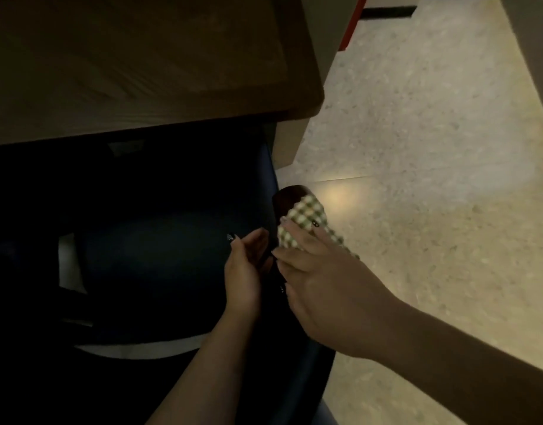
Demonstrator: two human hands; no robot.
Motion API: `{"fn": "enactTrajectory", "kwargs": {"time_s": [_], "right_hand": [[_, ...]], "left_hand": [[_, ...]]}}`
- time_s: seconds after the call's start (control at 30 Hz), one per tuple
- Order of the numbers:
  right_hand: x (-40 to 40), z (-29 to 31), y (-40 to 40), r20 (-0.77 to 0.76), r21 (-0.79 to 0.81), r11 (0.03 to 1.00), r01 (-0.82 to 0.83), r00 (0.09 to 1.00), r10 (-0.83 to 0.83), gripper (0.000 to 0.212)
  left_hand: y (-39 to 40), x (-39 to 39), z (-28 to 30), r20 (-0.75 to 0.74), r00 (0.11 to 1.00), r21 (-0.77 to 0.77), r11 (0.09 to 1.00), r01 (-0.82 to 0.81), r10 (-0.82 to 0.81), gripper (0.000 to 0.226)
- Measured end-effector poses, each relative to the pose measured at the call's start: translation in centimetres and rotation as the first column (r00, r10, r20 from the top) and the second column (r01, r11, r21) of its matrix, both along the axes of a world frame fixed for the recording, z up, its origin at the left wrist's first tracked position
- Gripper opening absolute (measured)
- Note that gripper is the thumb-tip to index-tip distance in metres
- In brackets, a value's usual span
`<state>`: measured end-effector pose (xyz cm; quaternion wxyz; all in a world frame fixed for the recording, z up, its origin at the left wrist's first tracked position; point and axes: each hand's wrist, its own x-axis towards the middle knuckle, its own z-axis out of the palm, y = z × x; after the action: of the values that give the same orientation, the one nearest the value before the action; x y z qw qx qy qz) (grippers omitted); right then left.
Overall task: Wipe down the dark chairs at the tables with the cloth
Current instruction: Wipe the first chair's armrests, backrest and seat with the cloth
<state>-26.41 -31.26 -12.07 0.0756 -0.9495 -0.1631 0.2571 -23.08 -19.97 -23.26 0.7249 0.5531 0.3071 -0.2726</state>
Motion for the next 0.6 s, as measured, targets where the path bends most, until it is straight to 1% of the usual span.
{"fn": "enactTrajectory", "kwargs": {"time_s": [0.03,0.1,0.13,0.2,0.23,0.27,0.3,0.37,0.43,0.47,0.53,0.57,0.6], "right_hand": [[0.9,-0.2,0.1,-0.061,-0.078,0.994,-0.071,0.996,0.067,0.050],[3.0,-0.5,0.7,-0.131,-0.181,0.976,-0.123,0.986,0.100,0.047],[4.1,-0.7,1.1,-0.170,-0.224,0.963,-0.151,0.979,0.114,0.045],[6.6,-1.8,1.8,-0.223,-0.320,0.899,-0.300,0.946,0.237,0.039],[7.8,-2.6,2.0,-0.227,-0.364,0.870,-0.333,0.938,0.264,0.040],[8.9,-3.2,2.1,-0.244,-0.411,0.849,-0.333,0.937,0.249,0.043],[9.7,-3.8,2.1,-0.252,-0.435,0.848,-0.305,0.945,0.210,0.049],[10.6,-4.4,2.1,-0.267,-0.455,0.854,-0.251,0.954,0.138,0.058],[10.4,-4.5,2.2,-0.250,-0.474,0.841,-0.262,0.956,0.157,0.058],[9.8,-4.4,2.3,-0.244,-0.478,0.828,-0.294,0.950,0.196,0.056],[7.9,-3.6,2.3,-0.315,-0.435,0.813,-0.387,0.911,0.266,0.047],[6.8,-3.2,2.1,-0.342,-0.400,0.820,-0.409,0.897,0.280,0.041],[5.8,-2.8,1.9,-0.320,-0.375,0.833,-0.405,0.901,0.294,0.035]], "left_hand": [[0.0,0.1,-0.3,-0.011,0.999,-0.026,0.999,-0.030,0.030,0.053],[-0.1,0.5,-0.8,-0.011,0.997,-0.036,0.996,-0.081,0.080,0.053],[-0.1,0.7,-0.9,-0.012,0.994,-0.020,0.994,-0.106,0.105,0.053],[0.1,0.9,-1.0,-0.026,0.989,0.038,0.989,-0.143,0.144,0.052],[0.1,0.9,-1.1,-0.027,0.987,0.070,0.985,-0.157,0.159,0.052],[0.3,0.9,-1.1,-0.024,0.984,0.099,0.980,-0.174,0.178,0.051],[0.4,0.9,-1.0,-0.020,0.979,0.123,0.973,-0.198,0.201,0.050],[0.5,1.1,-0.9,-0.005,0.970,0.157,0.959,-0.238,0.242,0.048],[0.4,1.4,-0.6,-0.005,0.964,0.160,0.952,-0.261,0.265,0.046],[0.3,1.4,-0.5,-0.012,0.962,0.157,0.951,-0.267,0.273,0.046],[0.2,1.3,-0.2,-0.013,0.959,0.156,0.948,-0.279,0.284,0.046],[0.2,1.2,-0.2,-0.007,0.956,0.159,0.944,-0.287,0.292,0.046],[0.2,1.3,-0.1,-0.002,0.954,0.164,0.941,-0.296,0.301,0.045]]}}
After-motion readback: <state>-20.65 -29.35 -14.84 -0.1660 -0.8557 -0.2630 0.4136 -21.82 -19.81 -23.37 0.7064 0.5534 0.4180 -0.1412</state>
